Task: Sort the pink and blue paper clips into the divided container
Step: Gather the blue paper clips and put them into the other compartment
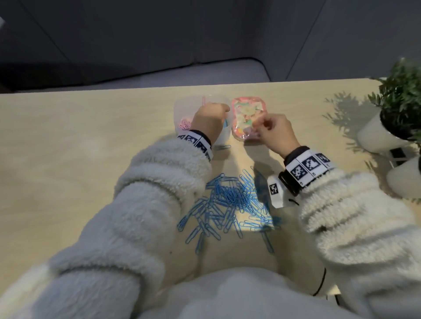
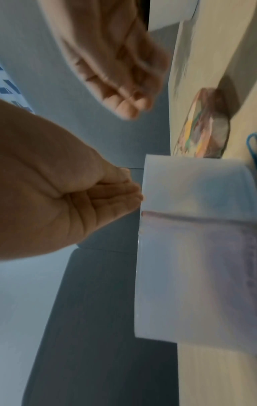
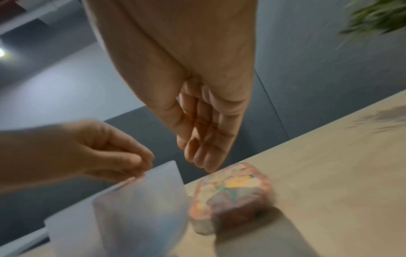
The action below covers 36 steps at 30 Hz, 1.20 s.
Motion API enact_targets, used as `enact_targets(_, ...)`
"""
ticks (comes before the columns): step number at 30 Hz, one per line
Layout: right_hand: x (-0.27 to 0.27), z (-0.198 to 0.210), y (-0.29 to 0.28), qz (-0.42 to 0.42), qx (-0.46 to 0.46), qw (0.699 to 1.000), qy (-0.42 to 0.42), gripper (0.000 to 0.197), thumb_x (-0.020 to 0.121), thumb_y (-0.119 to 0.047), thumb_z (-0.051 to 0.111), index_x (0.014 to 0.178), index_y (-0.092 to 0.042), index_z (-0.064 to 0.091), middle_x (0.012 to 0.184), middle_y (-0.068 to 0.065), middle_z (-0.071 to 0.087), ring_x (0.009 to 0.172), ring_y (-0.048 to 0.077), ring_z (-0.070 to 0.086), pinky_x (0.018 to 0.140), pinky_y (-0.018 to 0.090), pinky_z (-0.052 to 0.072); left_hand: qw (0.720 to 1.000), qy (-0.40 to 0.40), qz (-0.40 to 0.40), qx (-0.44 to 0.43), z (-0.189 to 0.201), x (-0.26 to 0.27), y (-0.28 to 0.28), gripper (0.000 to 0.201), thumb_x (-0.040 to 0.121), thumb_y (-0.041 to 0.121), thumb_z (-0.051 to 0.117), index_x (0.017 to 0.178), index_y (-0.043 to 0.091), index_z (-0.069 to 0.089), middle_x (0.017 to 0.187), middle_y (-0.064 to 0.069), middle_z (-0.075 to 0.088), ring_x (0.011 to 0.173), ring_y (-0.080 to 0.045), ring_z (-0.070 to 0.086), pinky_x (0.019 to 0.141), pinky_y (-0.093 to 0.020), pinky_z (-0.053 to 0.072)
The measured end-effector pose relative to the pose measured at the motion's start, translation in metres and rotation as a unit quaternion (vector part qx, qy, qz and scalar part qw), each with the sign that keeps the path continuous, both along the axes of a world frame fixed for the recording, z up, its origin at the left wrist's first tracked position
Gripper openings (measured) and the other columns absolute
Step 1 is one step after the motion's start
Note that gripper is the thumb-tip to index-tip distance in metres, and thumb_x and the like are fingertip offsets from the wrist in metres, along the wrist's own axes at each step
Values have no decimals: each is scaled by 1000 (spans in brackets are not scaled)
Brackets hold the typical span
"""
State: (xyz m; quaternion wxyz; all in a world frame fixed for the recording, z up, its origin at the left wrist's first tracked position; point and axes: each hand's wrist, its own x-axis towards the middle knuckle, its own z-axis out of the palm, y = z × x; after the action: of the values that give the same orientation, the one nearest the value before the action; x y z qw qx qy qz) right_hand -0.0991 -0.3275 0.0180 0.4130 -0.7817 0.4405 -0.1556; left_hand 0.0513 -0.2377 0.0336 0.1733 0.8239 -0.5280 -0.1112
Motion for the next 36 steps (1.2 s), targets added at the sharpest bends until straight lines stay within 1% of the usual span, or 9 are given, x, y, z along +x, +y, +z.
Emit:
enact_targets(2,-28,-16,5,10,-3,995,97,13,85,-13,57,74,-16,65,94,17,70,84,26,61,82,39,49,998,-8,-41,-48,-7,-11,12,23,91,8,43,101,7,64,103,-17,66,98,-31,59,82,-37,43)
enact_targets(5,-57,-37,17,5,-18,977,214,17,85,-18,54,89,-4,64,101,21,66,94,35,61,81,36,46,989,31,-129,64,-31,-27,31,23,93,18,47,111,9,60,114,-14,61,105,-30,57,87,-35,44)
enact_targets(8,-64,-52,30,13,-17,973,230,23,80,-25,60,91,-5,60,103,22,60,93,39,58,81,39,46,979,36,-140,141,-60,-34,41,45,94,28,46,133,4,43,137,-14,44,122,-31,48,102,-38,38)
enact_targets(12,-53,-60,50,69,-49,971,222,28,83,-31,62,96,-6,58,104,19,55,97,36,54,83,40,46,974,-52,-140,172,-78,-38,50,60,94,37,44,141,3,26,150,-14,29,138,-29,27,115,-38,22)
enact_targets(17,-38,-62,75,149,-69,966,202,29,84,-29,61,103,-8,56,107,16,55,104,35,52,87,43,46,967,-151,-181,97,-77,-46,68,49,82,28,64,122,2,53,121,-12,60,107,-27,58,92,-33,47)
enact_targets(21,-37,-57,76,191,-66,959,200,40,80,-40,65,106,-10,58,108,12,54,108,32,49,89,39,44,984,-45,-113,129,-78,-48,82,45,88,15,51,130,5,41,129,-14,48,114,-32,47,95,-38,39)
enact_targets(25,-38,-46,74,205,-66,942,258,49,69,-48,73,95,-11,54,112,11,48,109,29,42,90,40,42,988,3,-59,140,-75,-44,83,44,86,26,58,123,6,46,123,-14,47,113,-31,44,96,-37,37)
enact_targets(29,-32,-51,93,218,-80,942,241,40,76,-25,71,111,-10,60,114,13,51,110,31,47,91,40,44,987,34,-63,147,-75,-48,77,33,84,17,62,113,5,53,119,-16,52,110,-32,50,91,-37,40)
enact_targets(36,-21,-52,93,217,-84,944,233,17,84,-3,50,99,-4,60,105,18,62,101,35,55,80,38,41,982,10,-94,161,-78,-51,81,19,89,8,53,107,1,55,112,-20,53,104,-35,53,84,-42,42)
